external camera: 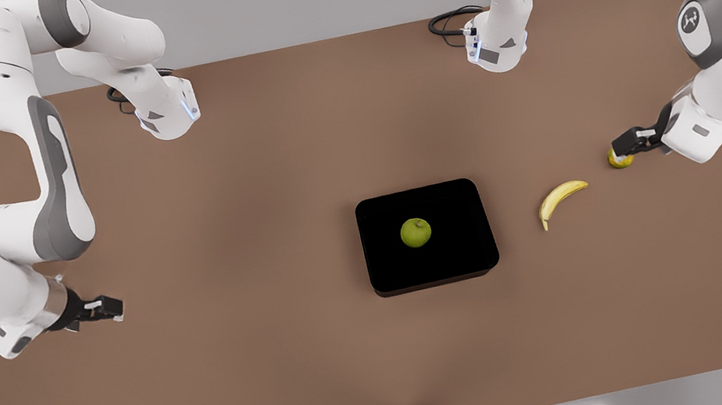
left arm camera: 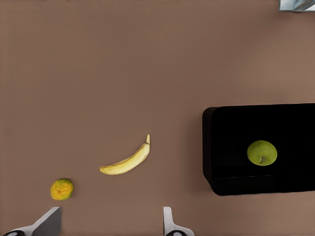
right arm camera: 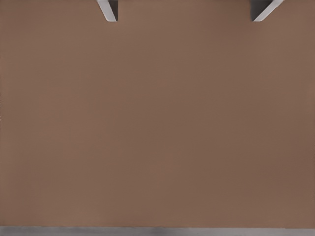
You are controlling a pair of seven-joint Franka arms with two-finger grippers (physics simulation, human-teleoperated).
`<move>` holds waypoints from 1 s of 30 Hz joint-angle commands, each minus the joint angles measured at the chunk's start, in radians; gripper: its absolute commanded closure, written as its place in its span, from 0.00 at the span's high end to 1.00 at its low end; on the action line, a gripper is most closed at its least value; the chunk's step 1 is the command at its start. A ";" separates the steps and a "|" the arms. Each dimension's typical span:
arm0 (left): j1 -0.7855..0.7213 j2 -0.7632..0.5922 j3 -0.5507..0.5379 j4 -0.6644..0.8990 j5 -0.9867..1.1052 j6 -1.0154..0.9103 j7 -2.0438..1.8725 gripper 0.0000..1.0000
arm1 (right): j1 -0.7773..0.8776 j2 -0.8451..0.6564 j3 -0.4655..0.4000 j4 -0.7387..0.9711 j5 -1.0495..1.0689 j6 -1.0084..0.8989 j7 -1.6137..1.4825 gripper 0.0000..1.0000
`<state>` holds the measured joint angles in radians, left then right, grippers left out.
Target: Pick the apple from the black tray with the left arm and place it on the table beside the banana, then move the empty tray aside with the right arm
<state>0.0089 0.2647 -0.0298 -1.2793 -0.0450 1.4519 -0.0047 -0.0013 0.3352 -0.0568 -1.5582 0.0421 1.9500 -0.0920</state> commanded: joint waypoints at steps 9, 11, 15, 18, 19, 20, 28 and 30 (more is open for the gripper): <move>-0.526 0.159 -0.052 -0.005 0.036 0.241 -0.385 1.00 | 0.007 0.162 -0.006 0.113 -0.005 0.107 -0.074 1.00; -0.555 0.261 -0.052 -0.014 0.050 0.297 -0.472 1.00 | 0.001 0.208 -0.008 0.156 -0.005 0.107 -0.075 1.00; -0.575 0.280 -0.050 -0.222 0.053 0.545 -0.609 1.00 | 0.003 0.127 -0.009 0.217 -0.002 -0.078 -0.066 1.00; -0.573 0.337 -0.047 -0.230 0.053 0.620 -0.609 1.00 | 0.027 0.111 0.005 0.305 -0.013 -0.278 -0.242 1.00; -0.573 0.347 -0.047 -0.235 0.053 0.625 -0.610 1.00 | 0.027 0.111 -0.008 0.332 -0.013 -0.331 -0.463 1.00; -0.573 0.347 -0.047 -0.261 0.053 0.657 -0.627 1.00 | 0.027 0.111 -0.006 0.337 -0.054 -0.342 -0.621 1.00; -0.581 0.373 -0.045 -0.394 0.125 0.901 -0.724 1.00 | 0.024 0.120 -0.011 0.337 -0.053 -0.329 -0.121 1.00; -0.583 0.378 -0.045 -0.394 0.125 0.913 -0.732 1.00 | 0.012 0.163 -0.006 0.337 -0.051 -0.312 -0.114 1.00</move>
<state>-0.5740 0.6426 -0.0751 -1.6733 0.0645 2.2628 -0.4810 0.0109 0.4869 -0.0672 -1.2222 -0.0107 1.6515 -0.3367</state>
